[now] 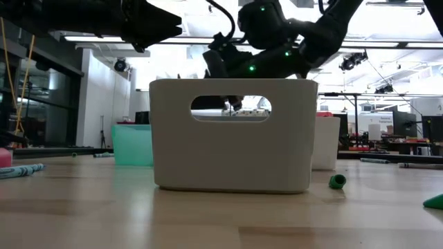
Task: Sort crayons
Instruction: Put the pink crayon into the blue bin
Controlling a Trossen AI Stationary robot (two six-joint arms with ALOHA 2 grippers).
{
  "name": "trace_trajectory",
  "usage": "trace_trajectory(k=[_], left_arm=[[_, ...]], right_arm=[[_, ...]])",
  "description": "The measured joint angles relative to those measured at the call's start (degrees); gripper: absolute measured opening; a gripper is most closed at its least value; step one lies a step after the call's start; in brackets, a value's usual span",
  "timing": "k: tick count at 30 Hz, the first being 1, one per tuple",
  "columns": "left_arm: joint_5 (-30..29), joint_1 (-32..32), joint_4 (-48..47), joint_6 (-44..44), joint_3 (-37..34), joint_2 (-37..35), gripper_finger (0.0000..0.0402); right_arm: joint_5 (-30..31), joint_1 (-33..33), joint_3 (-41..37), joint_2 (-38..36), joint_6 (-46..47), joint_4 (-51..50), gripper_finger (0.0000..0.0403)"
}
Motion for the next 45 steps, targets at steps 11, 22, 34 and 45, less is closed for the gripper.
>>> trace_trajectory(k=[11,22,34,45], left_arm=[[0.02,-0.02,0.0,-0.13,0.0,0.0,0.0172],[0.04,-0.07,-0.98,-2.73,0.0,0.0,0.0172],[0.02,0.82,-1.4,-2.62,0.02,0.0,0.0172],[0.02,1.19,-1.53,-2.58,0.02,0.0,0.0172]], right_arm=[[9.33,2.12,0.07,-0.81,-6.87,-2.03,0.0165],[19.89,3.16,-10.43,-18.98,-10.51,-10.5,0.0173],[2.63,2.98,-38.95,-40.52,-5.2,30.44,0.0174],[1.4,3.72,-37.49,-41.11,-5.21,27.34,0.0174]])
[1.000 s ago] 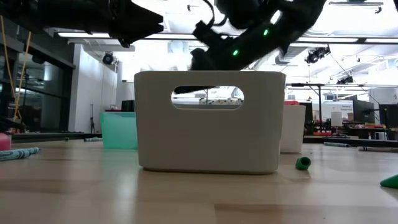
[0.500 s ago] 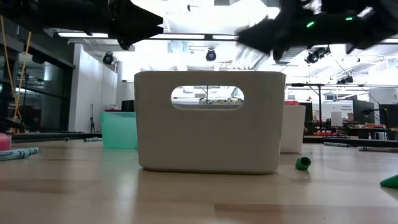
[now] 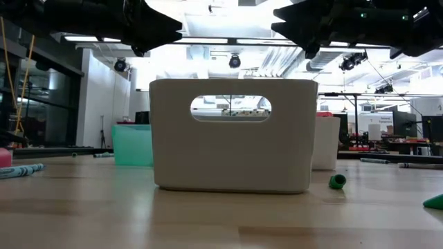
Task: Sort crayons
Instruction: Put the pink crayon into the blue bin
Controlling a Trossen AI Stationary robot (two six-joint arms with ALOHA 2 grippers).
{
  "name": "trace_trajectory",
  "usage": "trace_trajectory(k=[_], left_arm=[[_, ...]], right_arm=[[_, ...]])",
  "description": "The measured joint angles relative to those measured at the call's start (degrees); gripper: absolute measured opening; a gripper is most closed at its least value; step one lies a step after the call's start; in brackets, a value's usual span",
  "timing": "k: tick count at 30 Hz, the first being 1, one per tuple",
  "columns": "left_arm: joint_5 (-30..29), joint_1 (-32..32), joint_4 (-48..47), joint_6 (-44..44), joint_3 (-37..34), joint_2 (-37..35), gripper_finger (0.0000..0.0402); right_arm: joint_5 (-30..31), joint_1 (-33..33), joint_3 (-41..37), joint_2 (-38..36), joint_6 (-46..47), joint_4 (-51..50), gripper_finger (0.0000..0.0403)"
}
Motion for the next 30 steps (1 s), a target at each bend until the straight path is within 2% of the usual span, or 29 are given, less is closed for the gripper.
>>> trace_trajectory(k=[30], left_arm=[[0.0,-0.01,-1.36,-3.45,0.0,0.0,0.0172]], right_arm=[[0.02,-0.07,0.08,0.02,-1.28,0.0,0.0174]])
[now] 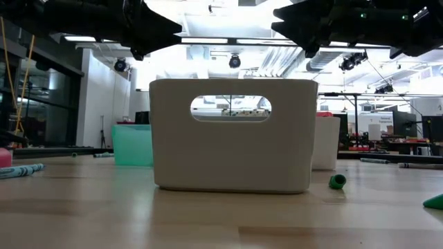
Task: Sort crayons
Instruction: Put the pink crayon into the blue bin
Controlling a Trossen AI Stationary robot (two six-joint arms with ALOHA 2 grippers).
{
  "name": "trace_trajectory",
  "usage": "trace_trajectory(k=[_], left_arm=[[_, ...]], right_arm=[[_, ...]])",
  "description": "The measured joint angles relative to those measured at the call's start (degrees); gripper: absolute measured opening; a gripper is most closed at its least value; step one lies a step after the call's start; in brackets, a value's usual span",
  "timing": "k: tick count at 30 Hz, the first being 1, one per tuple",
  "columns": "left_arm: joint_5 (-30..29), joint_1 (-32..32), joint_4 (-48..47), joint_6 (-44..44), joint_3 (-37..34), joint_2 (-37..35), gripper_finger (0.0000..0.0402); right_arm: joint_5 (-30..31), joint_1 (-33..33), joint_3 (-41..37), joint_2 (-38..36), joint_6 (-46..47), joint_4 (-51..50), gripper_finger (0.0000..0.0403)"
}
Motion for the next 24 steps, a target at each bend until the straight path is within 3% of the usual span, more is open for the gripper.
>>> trace_trajectory(k=[18,24], left_arm=[[0.0,-0.01,-0.01,-0.09,0.0,0.0,0.0172],[2.42,-1.19,-3.0,-6.82,1.65,1.1,0.0172]], right_arm=[[0.02,0.0,0.0,0.02,1.31,-0.44,0.0173],[0.03,0.0,0.0,0.02,1.31,-0.42,0.0173]])
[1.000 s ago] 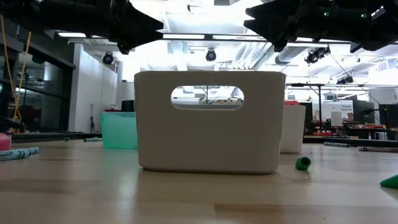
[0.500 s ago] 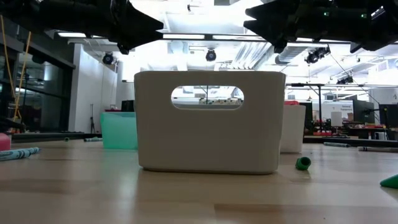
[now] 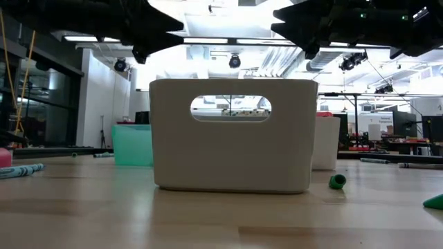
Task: Sort crayons
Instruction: Put the pink crayon into the blue bin
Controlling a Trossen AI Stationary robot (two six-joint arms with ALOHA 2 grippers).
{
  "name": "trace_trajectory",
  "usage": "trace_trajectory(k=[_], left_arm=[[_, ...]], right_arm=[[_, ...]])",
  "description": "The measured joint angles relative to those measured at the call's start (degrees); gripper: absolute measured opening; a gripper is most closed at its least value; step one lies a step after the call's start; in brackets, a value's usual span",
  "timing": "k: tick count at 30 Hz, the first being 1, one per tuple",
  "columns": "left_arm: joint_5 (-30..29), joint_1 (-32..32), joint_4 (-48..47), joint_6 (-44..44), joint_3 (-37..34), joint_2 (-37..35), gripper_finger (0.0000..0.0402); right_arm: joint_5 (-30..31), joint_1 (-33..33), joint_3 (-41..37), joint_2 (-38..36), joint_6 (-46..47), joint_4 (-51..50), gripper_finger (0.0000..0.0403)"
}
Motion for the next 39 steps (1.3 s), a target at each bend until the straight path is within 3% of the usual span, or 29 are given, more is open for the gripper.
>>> trace_trajectory(k=[4,11,18,22,26,33,39], left_arm=[[-0.46,-3.07,-12.07,-1.88,7.15,3.69,0.0172],[-3.36,-6.2,-45.22,-13.15,22.68,15.41,0.0172],[7.77,-11.57,-71.1,-21.65,37.59,26.81,0.0172],[16.42,-15.55,-77.52,-22.17,42.94,31.63,0.0172],[23.36,-20.6,-77.21,-21.46,44.54,34.51,0.0172],[22.43,-28.56,-76.5,-23.25,44.54,39.4,0.0172],[18.05,-33.44,-78.01,-26.53,44.52,44.51,0.0172]], right_arm=[[-0.01,0.0,0.02,0.0,-0.02,0.28,0.0173],[-0.01,0.0,0.07,0.0,1.06,0.88,0.0173],[-0.41,0.07,0.07,0.0,4.01,2.14,0.0173],[-0.73,0.07,0.07,-0.02,5.59,2.23,0.0173],[-0.78,0.07,0.07,-0.04,6.08,2.36,0.0173],[-0.93,0.07,0.07,-0.04,6.04,2.7,0.0173],[-0.93,0.07,0.06,-0.04,5.99,2.75,0.0173]])
